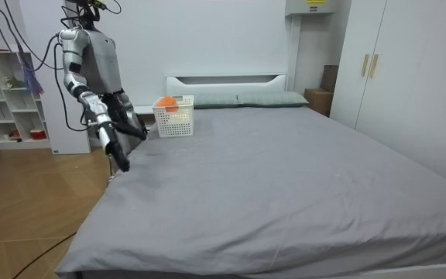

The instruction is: Collect toys from the bed

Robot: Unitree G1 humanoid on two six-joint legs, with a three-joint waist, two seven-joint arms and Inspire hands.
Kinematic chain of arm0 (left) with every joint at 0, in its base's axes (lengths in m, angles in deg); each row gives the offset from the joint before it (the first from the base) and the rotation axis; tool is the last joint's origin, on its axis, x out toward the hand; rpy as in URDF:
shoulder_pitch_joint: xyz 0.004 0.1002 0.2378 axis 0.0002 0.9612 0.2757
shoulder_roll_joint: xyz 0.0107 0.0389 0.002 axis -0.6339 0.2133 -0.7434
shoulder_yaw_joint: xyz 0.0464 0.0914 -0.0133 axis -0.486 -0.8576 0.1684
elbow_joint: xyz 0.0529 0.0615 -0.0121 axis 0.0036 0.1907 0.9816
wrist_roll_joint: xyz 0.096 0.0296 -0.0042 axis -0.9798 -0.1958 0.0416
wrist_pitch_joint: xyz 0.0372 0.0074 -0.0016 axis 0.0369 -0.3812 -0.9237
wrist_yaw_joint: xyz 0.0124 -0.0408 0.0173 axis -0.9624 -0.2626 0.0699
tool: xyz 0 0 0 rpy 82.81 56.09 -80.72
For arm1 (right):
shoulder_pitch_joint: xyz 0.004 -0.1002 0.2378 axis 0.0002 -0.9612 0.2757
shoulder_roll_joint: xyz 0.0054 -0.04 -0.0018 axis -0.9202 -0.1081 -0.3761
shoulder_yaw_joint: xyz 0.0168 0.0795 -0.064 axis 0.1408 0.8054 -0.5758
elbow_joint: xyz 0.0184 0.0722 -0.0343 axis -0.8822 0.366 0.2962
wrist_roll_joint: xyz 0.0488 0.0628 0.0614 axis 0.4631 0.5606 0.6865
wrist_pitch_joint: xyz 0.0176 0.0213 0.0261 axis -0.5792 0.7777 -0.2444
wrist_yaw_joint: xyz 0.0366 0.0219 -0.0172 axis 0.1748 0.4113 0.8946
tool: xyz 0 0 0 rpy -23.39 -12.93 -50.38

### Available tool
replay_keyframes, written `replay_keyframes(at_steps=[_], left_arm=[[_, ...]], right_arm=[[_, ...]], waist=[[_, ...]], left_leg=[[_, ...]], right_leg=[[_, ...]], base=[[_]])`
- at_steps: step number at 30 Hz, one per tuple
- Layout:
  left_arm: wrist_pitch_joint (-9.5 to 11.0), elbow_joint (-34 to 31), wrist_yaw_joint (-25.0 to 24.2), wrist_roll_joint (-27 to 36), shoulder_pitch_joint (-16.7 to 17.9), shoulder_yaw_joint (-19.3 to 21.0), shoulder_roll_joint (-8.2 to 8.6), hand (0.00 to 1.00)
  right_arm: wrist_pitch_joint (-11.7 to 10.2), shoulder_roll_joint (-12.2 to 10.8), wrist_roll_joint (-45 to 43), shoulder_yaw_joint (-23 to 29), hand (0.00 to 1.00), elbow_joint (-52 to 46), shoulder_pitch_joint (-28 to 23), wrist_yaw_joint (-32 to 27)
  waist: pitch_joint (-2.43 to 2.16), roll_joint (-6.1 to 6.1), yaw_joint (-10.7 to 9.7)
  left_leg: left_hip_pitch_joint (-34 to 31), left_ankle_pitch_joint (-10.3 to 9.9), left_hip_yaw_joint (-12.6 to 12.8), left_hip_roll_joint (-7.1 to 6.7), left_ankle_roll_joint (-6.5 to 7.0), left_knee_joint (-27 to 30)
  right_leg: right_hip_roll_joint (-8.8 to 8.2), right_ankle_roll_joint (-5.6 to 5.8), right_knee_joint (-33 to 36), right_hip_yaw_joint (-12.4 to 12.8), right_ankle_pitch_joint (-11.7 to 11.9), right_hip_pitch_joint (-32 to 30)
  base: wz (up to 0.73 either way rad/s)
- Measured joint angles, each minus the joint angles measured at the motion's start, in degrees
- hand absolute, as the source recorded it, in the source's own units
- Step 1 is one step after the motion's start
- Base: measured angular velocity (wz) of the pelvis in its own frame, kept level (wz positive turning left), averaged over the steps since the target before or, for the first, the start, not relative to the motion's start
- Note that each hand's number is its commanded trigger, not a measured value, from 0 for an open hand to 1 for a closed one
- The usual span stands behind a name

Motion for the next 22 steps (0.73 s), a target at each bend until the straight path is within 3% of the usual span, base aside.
replay_keyframes(at_steps=[6,13,17,22], left_arm=[[0.2,2.4,-0.1,0.0,-1.4,-0.1,0.56,0.00],[-0.2,4.0,-0.3,-1.0,-1.3,-1.0,0.70,0.00],[-1.2,5.3,0.0,-1.7,-2.2,-2.4,0.76,0.00],[-2.2,5.5,0.5,-1.8,-2.9,-3.2,1.16,0.00]], right_arm=[[-0.1,-1.7,-5.8,0.0,0.00,16.9,-1.0,0.7],[0.4,-2.1,-23.8,-7.6,0.00,27.0,-2.4,7.5],[3.8,-3.2,-38.2,-18.1,0.00,32.0,-2.5,14.0],[7.7,-6.1,-44.4,-20.3,0.00,32.9,-1.4,17.6]], waist=[[0.02,0.69,-0.8],[0.15,0.83,0.2],[0.19,0.78,2.9],[0.22,1.10,4.5]], left_leg=[[0.4,0.0,0.8,0.14,-0.13,-0.1],[0.6,-0.3,1.4,0.16,-0.43,-0.4],[1.6,-0.2,1.4,0.24,-0.46,-0.6],[2.1,-0.2,1.2,0.15,-0.49,-1.0]], right_leg=[[0.22,-0.23,-0.1,0.8,-0.1,0.1],[0.21,-0.46,0.1,1.2,-0.3,-0.8],[0.35,-0.58,-0.2,1.2,-0.5,0.0],[0.27,-0.52,-0.9,0.9,-0.6,1.0]], base=[[-0.05],[-0.09],[-0.01],[0.04]])
